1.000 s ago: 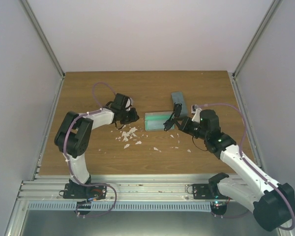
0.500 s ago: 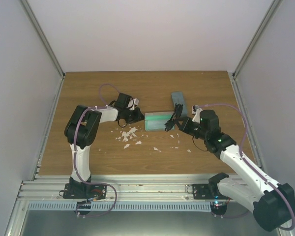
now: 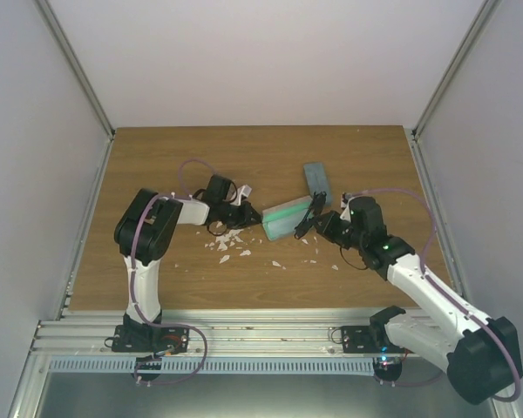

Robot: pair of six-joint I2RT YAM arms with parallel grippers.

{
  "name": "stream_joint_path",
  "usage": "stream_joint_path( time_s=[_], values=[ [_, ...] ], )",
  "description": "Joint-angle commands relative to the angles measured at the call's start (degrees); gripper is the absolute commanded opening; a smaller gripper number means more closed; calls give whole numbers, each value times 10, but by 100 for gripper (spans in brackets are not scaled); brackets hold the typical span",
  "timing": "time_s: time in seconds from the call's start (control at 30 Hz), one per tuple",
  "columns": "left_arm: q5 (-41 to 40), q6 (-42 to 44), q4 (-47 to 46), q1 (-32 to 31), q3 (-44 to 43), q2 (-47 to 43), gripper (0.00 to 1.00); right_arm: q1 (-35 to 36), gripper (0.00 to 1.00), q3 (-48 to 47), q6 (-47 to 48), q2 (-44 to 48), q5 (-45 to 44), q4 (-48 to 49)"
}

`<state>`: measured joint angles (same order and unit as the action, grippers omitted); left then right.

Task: Organize the sunglasses
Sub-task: Adjust the sunglasses case at the center of the board, then place the sunglasses in the sunglasses case.

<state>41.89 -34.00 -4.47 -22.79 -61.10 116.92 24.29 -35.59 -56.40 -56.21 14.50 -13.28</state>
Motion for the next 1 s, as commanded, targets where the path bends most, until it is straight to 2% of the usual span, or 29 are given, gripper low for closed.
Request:
stream_joint_path(
  time_s=[0.0, 0.5, 0.73, 0.97],
  values=[
    [3, -4, -8, -26, 39, -11, 11, -6, 1, 14, -23, -11, -17, -6],
    [-71, -29, -19, -69, 99, -78, 12, -14, 1, 25, -17, -42, -26, -15],
    [-164, -17, 61, -70, 93, -113, 12, -14, 1, -1, -13, -77, -13, -34],
    [-236, -20, 102, -70, 103, -163, 12, -15, 1, 0, -50, -124, 18, -16]
  ],
)
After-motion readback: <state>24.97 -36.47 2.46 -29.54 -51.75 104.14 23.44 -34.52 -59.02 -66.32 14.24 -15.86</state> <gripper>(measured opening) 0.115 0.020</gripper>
